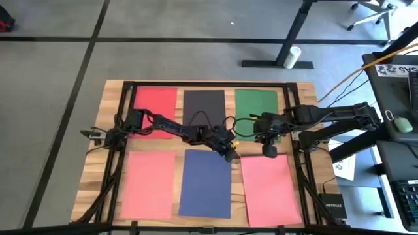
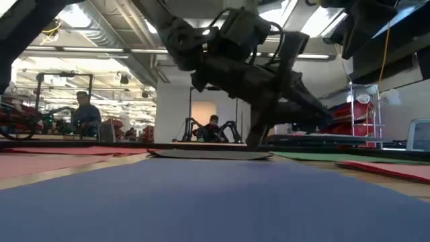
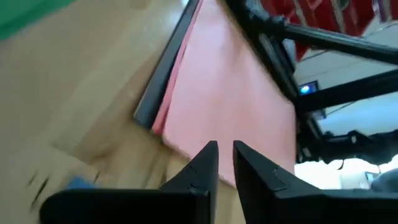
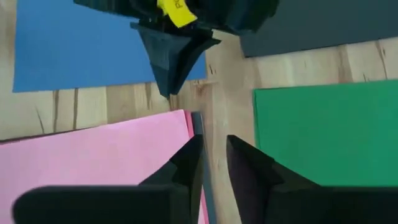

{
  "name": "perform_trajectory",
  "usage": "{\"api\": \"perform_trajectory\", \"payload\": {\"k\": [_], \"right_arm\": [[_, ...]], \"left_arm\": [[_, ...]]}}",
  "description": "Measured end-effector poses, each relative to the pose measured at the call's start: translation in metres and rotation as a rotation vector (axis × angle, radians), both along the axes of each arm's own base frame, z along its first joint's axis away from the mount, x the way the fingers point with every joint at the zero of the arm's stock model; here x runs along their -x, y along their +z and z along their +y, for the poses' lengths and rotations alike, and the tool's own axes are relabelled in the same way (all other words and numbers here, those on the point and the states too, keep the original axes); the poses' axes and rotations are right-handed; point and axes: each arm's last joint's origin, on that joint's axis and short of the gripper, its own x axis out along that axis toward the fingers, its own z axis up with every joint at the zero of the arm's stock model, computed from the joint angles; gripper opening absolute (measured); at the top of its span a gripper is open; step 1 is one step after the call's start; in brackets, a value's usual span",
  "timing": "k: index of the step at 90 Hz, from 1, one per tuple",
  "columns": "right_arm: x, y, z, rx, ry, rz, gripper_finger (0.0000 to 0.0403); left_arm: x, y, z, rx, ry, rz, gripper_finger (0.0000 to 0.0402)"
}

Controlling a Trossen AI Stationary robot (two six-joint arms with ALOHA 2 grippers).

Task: Organize paper
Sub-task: Stack the pink paper on the pink paper at the bottom left of the table

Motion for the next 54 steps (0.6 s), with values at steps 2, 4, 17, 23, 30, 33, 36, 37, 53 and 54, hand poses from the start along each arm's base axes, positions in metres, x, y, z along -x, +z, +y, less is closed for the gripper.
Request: {"api": "perform_trajectory", "payload": {"k": [2,4,17,23,30,33,36,37,53,54], "right_arm": [[0.000,0.000,0.000,0.000,0.000,0.000,0.0060],[0.000,0.000,0.000,0.000,0.000,-0.001,0.0060],[0.000,0.000,0.000,0.000,0.000,0.000,0.0060],[0.000,0.000,0.000,0.000,0.000,-0.003,0.0060],[0.000,0.000,0.000,0.000,0.000,-0.003,0.0060],[0.000,0.000,0.000,0.000,0.000,-0.002,0.0060],[0.000,0.000,0.000,0.000,0.000,-0.002,0.0060],[0.000,0.000,0.000,0.000,0.000,-0.002,0.0060],[0.000,0.000,0.000,0.000,0.001,-0.002,0.0060],[0.000,0.000,0.000,0.000,0.001,-0.002,0.0060]], "left_arm": [[0.000,-0.001,0.000,0.000,0.000,0.006,0.0047],[0.000,-0.001,0.000,0.000,0.001,0.007,0.0050],[0.001,-0.002,0.001,-0.015,0.023,0.032,0.0069],[0.000,-0.001,0.002,-0.033,0.037,0.051,0.0076],[-0.004,0.005,0.001,-0.071,0.041,0.049,0.0082],[-0.005,0.007,-0.001,-0.088,0.034,0.048,0.0085],[-0.007,0.009,-0.002,-0.102,0.028,0.049,0.0087],[-0.007,0.010,-0.003,-0.107,0.025,0.050,0.0087],[-0.011,0.020,-0.010,-0.181,-0.012,0.085,0.0089],[-0.011,0.020,-0.011,-0.184,-0.013,0.088,0.0089]]}}
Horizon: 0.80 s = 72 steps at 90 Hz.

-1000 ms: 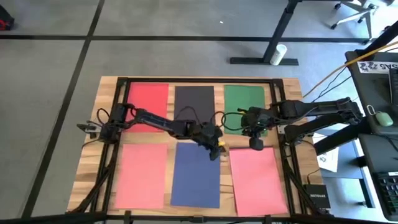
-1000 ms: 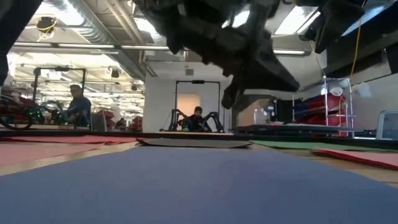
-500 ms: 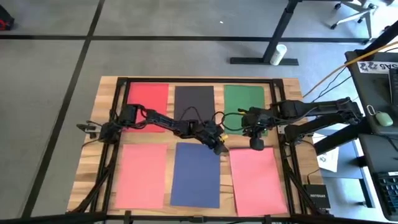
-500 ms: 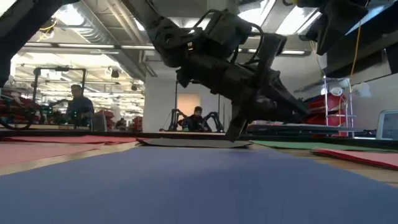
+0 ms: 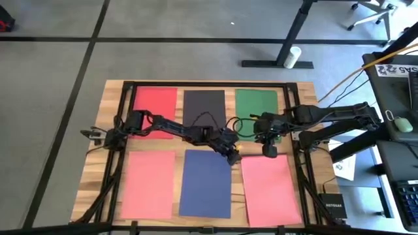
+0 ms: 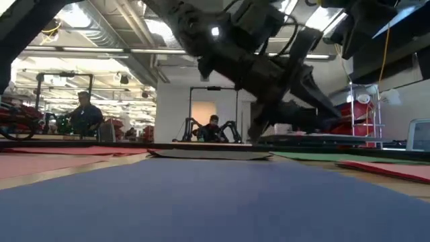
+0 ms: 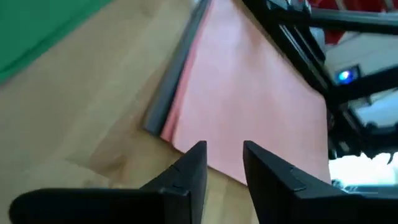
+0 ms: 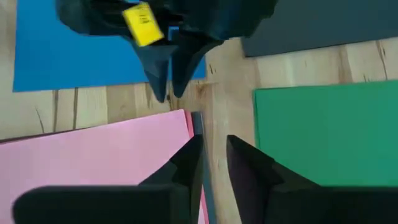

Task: Organize paper
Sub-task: Stack the pink paper on the pink paper at the bottom left of the table

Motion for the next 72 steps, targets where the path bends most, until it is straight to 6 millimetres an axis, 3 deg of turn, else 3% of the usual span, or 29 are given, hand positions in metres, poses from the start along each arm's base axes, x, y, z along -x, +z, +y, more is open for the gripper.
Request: {"api": "perform_trajectory", "payload": {"k": [27,43,72], "right_arm": [[0.000,0.000,0.000,0.000,-0.001,0.000,0.0060],[0.001,0.000,0.000,0.001,-0.001,0.008,0.0060],[0.001,-0.001,0.000,0.001,-0.001,0.015,0.0060]], "left_arm": [[-0.025,-0.028,-0.005,-0.003,-0.013,0.118,0.0089],[-0.037,-0.028,-0.008,-0.031,-0.034,0.139,0.0089],[-0.038,-0.030,-0.006,-0.066,-0.056,0.129,0.0087]]}}
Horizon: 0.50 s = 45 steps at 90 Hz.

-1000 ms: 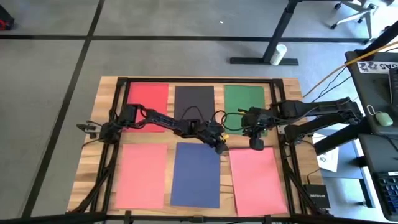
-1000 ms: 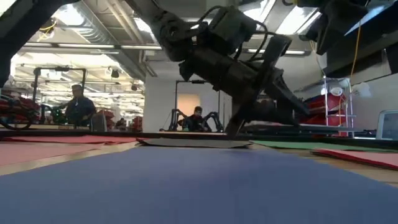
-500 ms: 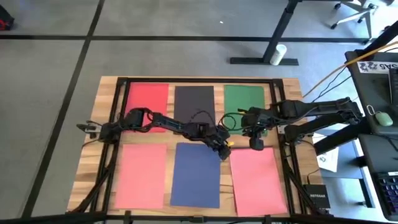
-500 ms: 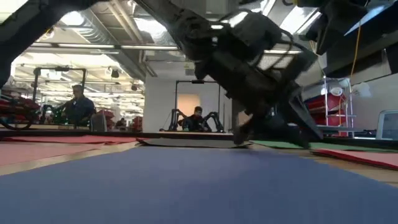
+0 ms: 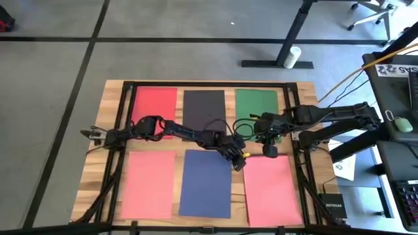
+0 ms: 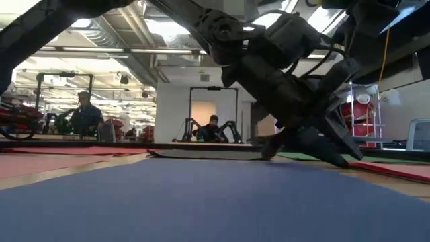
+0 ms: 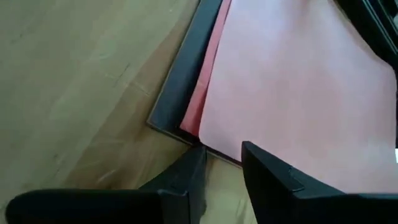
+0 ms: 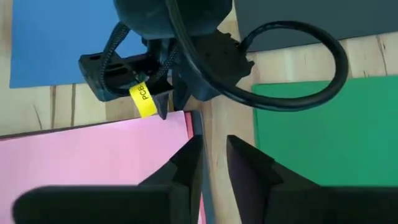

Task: Organize paper
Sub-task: Stack the pink paper on the pink paper at the bottom left of the table

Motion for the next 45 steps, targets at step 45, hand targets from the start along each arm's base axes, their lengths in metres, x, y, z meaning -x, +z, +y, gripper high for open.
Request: {"api": "perform_trajectory", "payload": {"k": [45], "right_arm": [[0.0001,-0.0001,0.0002,0.001,0.000,0.001,0.0060]], "left_arm": [[0.0014,-0.0009,0.0015,-0.091,-0.066,-0.006,0.0000]]}}
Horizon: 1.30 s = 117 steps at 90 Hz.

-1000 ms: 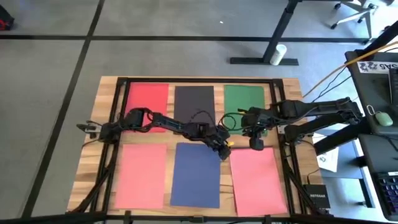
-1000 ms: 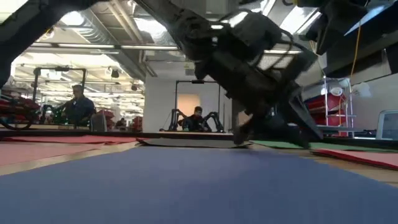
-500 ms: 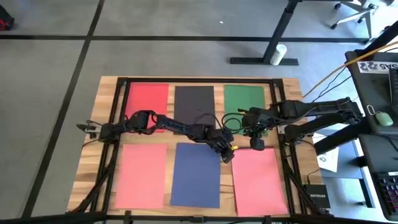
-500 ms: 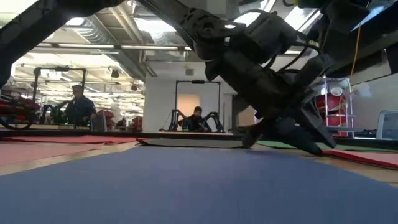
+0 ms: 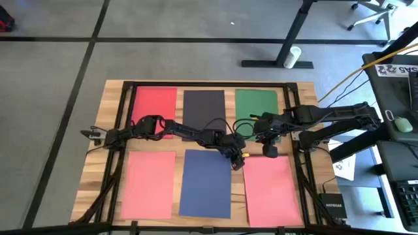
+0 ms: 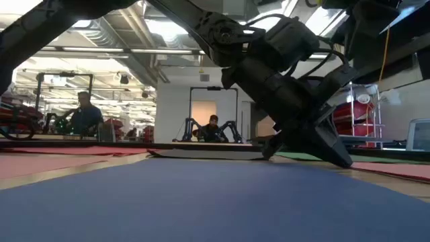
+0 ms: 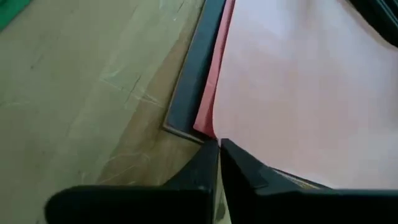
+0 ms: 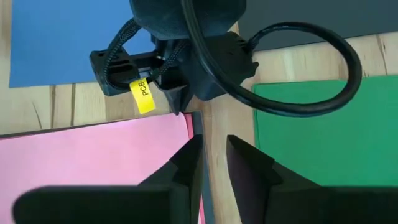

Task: Organize paper
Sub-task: Stack the pink paper on the pink paper at the bottom left of the table

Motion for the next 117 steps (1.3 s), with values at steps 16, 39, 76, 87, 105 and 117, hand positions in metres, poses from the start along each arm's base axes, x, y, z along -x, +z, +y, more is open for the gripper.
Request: {"api": "perform_trajectory", "payload": {"k": [16,39,76,87,105,117], "right_arm": [[0.001,0.000,0.000,0.002,-0.001,0.007,0.0060],[0.003,-0.002,0.000,0.003,-0.001,0.035,0.0060],[0.004,-0.002,0.000,0.002,-0.003,0.047,0.0060],[0.004,-0.002,0.000,0.003,-0.003,0.050,0.0060],[0.005,-0.002,0.000,0.002,-0.004,0.053,0.0060],[0.004,-0.002,0.000,0.001,-0.004,0.051,0.0060]], "left_arm": [[0.004,0.014,-0.007,-0.019,-0.032,0.009,0.0000],[0.019,0.040,-0.017,-0.067,-0.104,0.072,0.0000],[0.080,0.093,-0.043,-0.280,-0.203,0.398,0.0000],[0.103,0.109,-0.055,-0.382,-0.210,0.506,0.0000],[0.146,0.128,-0.074,-0.587,-0.214,0.733,0.0000],[0.169,0.137,-0.087,-0.690,-0.206,0.831,0.0000]]}}
